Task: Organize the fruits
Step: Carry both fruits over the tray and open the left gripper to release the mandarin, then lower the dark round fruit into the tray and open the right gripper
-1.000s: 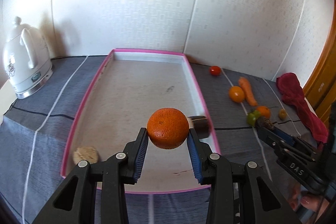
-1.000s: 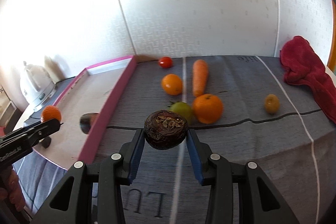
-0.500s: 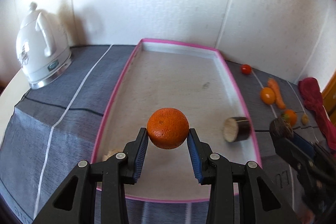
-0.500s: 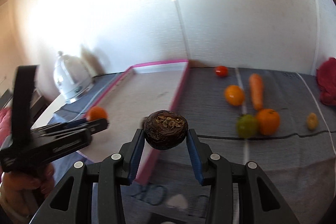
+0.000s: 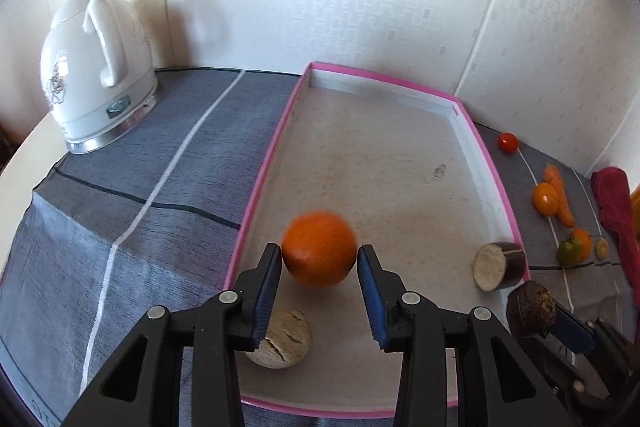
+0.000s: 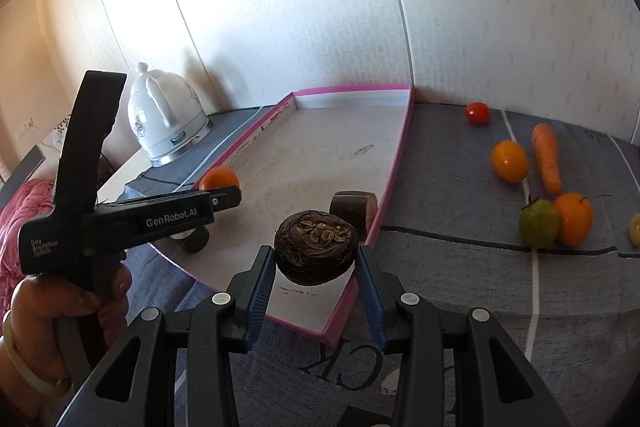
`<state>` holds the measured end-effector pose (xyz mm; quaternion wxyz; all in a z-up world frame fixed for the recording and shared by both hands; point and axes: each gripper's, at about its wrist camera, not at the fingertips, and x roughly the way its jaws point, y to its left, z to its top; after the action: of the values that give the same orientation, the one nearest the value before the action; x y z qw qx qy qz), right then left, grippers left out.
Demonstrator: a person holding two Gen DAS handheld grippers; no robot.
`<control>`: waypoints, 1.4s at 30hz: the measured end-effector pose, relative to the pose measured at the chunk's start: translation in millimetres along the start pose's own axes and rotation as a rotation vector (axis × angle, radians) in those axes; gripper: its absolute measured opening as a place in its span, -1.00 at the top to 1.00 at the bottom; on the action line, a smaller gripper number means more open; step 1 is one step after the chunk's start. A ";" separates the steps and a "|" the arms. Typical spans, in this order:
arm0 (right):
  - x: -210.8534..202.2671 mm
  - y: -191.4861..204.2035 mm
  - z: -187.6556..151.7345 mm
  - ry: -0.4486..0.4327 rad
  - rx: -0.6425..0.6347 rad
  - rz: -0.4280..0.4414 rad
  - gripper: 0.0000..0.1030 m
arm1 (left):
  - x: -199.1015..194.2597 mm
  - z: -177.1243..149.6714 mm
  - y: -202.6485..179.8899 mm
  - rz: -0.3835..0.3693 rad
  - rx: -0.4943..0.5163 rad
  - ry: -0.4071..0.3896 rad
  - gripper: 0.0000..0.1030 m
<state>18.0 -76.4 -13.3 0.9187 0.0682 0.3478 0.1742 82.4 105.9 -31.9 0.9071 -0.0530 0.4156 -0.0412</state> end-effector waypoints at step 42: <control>33.0 12.0 21.1 0.004 -0.110 0.023 0.28 | -43.5 -24.3 18.7 0.084 -0.059 -0.049 -0.75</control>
<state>51.8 -53.1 -14.9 0.9184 0.0213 0.3386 0.2035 36.2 128.1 -17.5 0.9159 -0.0632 0.3963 0.0106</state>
